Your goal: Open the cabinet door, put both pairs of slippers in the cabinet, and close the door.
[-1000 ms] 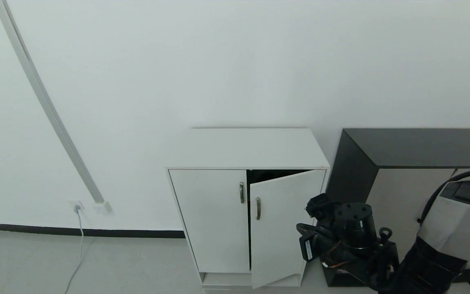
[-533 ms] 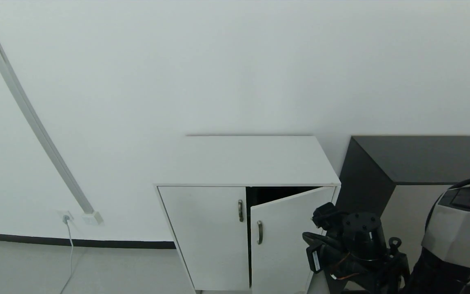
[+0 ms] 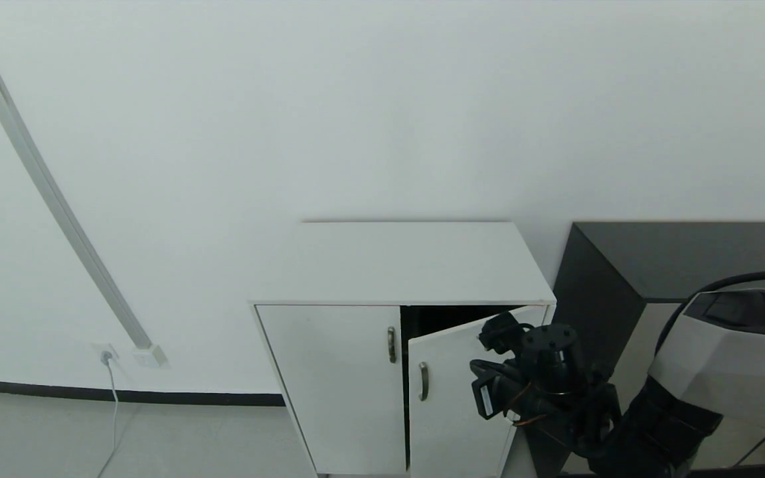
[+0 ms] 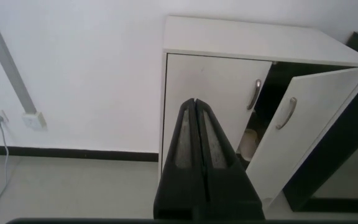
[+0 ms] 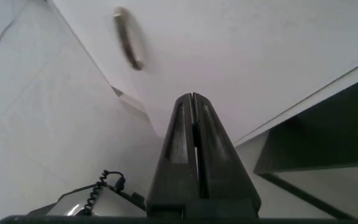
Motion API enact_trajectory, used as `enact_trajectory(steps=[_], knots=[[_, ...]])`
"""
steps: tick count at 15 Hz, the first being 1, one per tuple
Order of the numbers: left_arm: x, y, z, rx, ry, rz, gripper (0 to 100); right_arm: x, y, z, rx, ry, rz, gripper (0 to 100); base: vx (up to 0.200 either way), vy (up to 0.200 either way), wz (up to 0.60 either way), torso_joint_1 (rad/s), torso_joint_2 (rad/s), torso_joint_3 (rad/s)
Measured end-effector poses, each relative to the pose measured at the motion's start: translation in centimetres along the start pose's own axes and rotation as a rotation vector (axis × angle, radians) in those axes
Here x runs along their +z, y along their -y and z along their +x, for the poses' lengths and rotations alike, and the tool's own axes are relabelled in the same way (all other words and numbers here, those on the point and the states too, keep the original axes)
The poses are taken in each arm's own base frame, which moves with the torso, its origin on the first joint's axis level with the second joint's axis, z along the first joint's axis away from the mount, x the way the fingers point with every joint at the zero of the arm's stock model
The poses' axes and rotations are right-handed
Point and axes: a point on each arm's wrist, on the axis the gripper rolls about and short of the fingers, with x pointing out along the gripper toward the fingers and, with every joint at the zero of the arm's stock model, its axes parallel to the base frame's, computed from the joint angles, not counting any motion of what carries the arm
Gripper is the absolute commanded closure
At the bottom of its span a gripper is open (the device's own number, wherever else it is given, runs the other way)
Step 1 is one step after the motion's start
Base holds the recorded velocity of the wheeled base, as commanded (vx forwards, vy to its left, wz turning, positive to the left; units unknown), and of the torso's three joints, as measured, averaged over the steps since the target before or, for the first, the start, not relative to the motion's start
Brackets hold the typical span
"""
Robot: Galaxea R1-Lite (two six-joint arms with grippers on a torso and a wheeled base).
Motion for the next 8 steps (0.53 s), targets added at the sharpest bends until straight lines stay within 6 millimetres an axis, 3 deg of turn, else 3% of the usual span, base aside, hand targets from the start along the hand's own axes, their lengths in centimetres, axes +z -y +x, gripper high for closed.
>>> enact_trajectory(steps=[8], knots=[[0.0,0.0,0.0,0.000,0.000,-0.002,100,0.8,0.7,3.9,-0.033,-0.021,0.010,100,0.000,0.000,0.00,0.000,0.00,0.000]])
